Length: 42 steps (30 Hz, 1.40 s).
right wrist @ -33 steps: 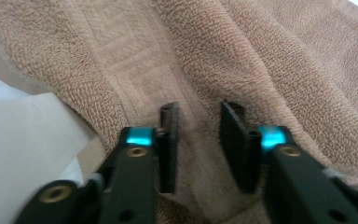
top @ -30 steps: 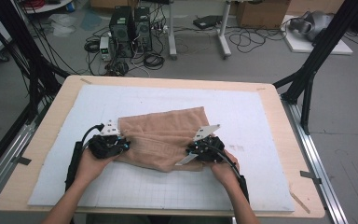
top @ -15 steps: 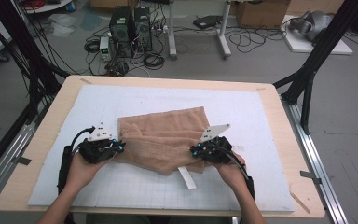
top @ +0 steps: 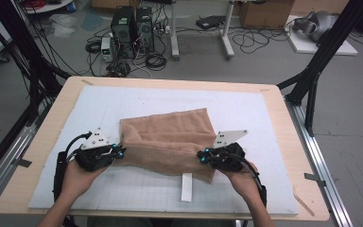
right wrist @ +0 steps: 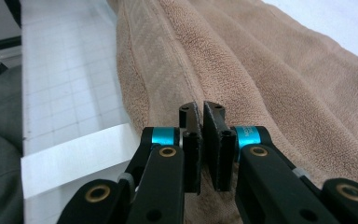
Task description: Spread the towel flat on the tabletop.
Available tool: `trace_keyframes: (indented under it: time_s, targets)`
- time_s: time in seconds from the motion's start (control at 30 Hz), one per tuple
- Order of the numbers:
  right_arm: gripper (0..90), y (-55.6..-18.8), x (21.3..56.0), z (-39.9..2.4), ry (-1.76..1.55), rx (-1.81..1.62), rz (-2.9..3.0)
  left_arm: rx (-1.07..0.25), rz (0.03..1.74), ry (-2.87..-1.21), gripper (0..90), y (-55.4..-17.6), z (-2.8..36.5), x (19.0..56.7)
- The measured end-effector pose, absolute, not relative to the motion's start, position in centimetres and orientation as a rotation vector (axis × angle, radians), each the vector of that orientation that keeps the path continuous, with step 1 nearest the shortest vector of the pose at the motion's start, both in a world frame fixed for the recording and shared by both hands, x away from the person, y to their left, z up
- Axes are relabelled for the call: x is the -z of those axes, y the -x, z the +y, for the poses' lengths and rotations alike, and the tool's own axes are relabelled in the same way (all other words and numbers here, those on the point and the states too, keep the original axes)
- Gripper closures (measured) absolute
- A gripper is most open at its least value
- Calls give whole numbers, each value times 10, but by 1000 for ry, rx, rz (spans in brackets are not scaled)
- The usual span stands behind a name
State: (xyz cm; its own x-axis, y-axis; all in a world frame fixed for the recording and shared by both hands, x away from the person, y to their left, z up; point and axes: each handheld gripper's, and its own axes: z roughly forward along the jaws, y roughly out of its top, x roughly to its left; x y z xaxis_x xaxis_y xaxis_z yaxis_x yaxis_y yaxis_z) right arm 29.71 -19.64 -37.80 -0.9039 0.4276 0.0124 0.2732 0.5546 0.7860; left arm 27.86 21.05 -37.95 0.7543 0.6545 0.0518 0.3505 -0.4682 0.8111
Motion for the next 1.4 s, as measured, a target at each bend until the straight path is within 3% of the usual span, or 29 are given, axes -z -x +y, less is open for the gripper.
trace_keyframes:
  time_s: [0.63, 0.7, 0.77, 0.9, 1.13, 1.4]
  targets:
    - [854, -219, 349, -204, -459, -1349, 2619, -439, 591, -2117, 843, -188, 217, 346]
    - [821, -212, 346, -204, -431, -1373, 2614, -420, 574, -2128, 805, -180, 217, 343]
    - [788, -211, 344, -205, -431, -1402, 2606, -431, 567, -2119, 694, -178, 218, 341]
    - [729, -221, 346, -204, -469, -1380, 2604, -451, 594, -2109, 642, -191, 219, 345]
    - [638, -253, 375, -201, -560, -1270, 2615, -429, 646, -2100, 627, -227, 217, 376]
    - [615, -285, 415, -201, -652, -1173, 2647, -391, 722, -2128, 612, -265, 212, 417]
